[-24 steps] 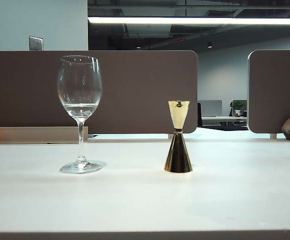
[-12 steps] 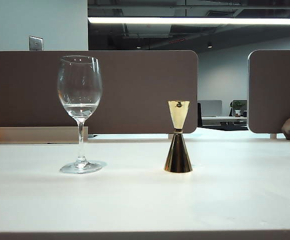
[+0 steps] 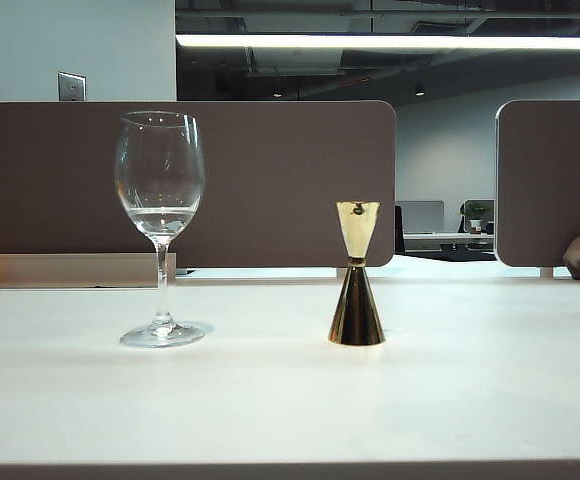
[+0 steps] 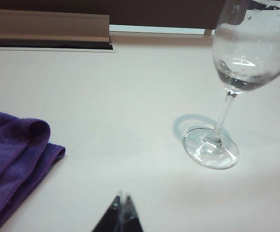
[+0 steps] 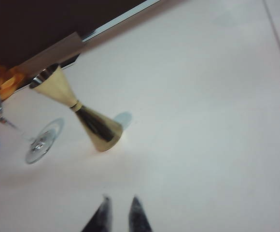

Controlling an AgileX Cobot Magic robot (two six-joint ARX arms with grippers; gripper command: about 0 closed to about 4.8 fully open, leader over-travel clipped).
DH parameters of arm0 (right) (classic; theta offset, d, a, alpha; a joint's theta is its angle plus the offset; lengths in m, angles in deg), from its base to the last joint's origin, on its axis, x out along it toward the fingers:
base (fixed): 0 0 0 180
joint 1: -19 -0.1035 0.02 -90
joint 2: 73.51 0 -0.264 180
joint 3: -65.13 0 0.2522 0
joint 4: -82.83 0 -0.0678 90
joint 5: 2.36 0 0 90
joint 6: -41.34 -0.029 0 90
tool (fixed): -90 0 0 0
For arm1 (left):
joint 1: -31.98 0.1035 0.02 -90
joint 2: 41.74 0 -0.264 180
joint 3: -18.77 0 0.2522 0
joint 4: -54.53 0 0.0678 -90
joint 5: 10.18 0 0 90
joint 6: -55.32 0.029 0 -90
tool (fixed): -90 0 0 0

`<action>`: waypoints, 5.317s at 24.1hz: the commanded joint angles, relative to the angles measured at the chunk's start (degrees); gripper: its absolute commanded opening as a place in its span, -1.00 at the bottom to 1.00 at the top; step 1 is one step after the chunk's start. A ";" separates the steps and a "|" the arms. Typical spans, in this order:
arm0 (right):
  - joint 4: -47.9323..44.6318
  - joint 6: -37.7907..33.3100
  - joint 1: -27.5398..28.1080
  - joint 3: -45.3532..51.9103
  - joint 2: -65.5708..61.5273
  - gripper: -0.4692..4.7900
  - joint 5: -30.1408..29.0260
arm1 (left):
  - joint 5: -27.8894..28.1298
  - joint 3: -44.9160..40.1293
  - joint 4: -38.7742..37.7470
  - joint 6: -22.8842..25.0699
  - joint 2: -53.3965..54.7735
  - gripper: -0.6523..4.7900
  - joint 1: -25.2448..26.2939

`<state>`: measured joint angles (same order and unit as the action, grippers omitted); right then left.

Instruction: Pick up the jigger and pour the water inside into the glass.

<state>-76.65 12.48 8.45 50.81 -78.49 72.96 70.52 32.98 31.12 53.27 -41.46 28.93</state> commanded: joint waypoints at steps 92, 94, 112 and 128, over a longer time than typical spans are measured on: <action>-50.05 34.86 -11.47 -30.29 -88.02 0.11 -8.02 | -31.45 0.04 1.57 -0.07 0.07 -0.78 0.09; -50.29 34.88 -12.24 -31.41 -89.29 0.11 -8.24 | -31.45 0.04 1.60 -0.07 0.07 -0.78 0.09; -50.34 34.88 -14.27 -36.11 -94.05 0.10 -7.13 | -31.45 0.04 1.57 -0.07 0.07 -0.78 0.09; -50.71 34.86 -14.27 -39.91 -96.76 -0.07 -6.25 | -31.45 0.04 1.57 -0.09 0.07 -0.78 0.09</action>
<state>-127.18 47.43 -5.80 11.51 -175.31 66.77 39.33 32.98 32.89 53.05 -41.46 28.93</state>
